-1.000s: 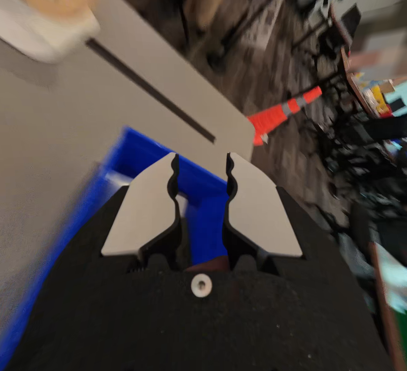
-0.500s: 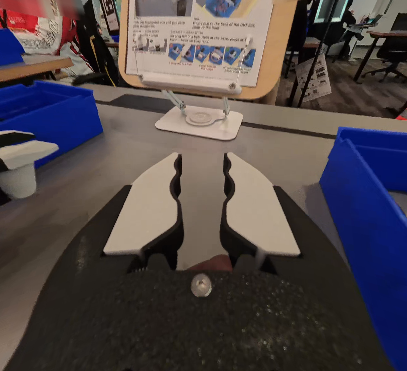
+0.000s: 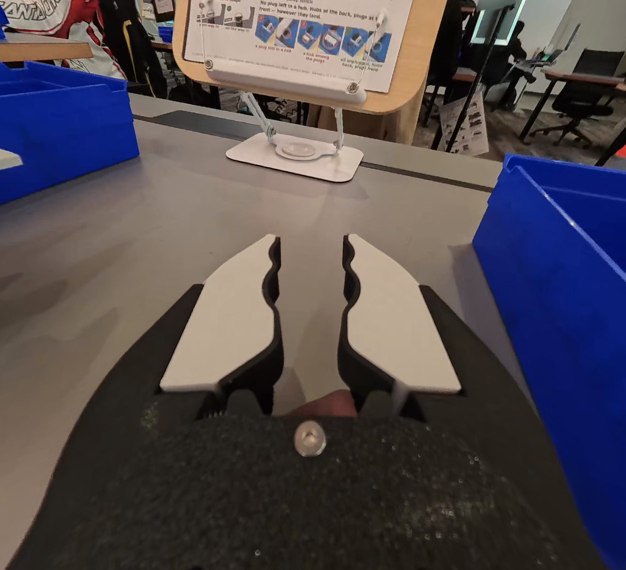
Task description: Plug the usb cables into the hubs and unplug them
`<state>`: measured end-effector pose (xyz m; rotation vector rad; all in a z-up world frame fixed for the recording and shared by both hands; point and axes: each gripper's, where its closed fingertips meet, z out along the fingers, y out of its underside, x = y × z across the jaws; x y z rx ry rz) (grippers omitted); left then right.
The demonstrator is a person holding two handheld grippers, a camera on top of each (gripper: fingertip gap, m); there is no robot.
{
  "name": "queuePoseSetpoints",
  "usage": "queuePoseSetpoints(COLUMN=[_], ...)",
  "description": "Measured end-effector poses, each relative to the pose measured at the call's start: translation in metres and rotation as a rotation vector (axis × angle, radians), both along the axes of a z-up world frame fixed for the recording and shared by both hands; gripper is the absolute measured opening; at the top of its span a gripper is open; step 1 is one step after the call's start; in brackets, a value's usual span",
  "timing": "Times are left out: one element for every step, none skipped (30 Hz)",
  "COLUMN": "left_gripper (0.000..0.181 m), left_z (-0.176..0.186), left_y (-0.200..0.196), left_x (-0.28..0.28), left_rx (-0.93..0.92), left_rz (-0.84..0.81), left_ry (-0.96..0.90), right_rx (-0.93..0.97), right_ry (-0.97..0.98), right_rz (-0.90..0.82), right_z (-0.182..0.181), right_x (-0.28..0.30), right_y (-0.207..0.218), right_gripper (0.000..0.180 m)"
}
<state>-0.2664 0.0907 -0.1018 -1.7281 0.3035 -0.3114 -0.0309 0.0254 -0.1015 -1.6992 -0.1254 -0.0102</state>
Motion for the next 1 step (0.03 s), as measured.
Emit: queuePoseSetpoints(left_gripper=[0.054], left_z=[-0.0004], left_y=[0.0003], left_x=[-0.0007], left_rx=[-0.003], left_rz=[0.001], left_ry=[-0.004], right_rx=[-0.009], right_ry=[0.004], right_rz=[0.005], right_z=[-0.0011], right_x=[-0.0005], right_y=[0.0011], right_gripper=[0.034])
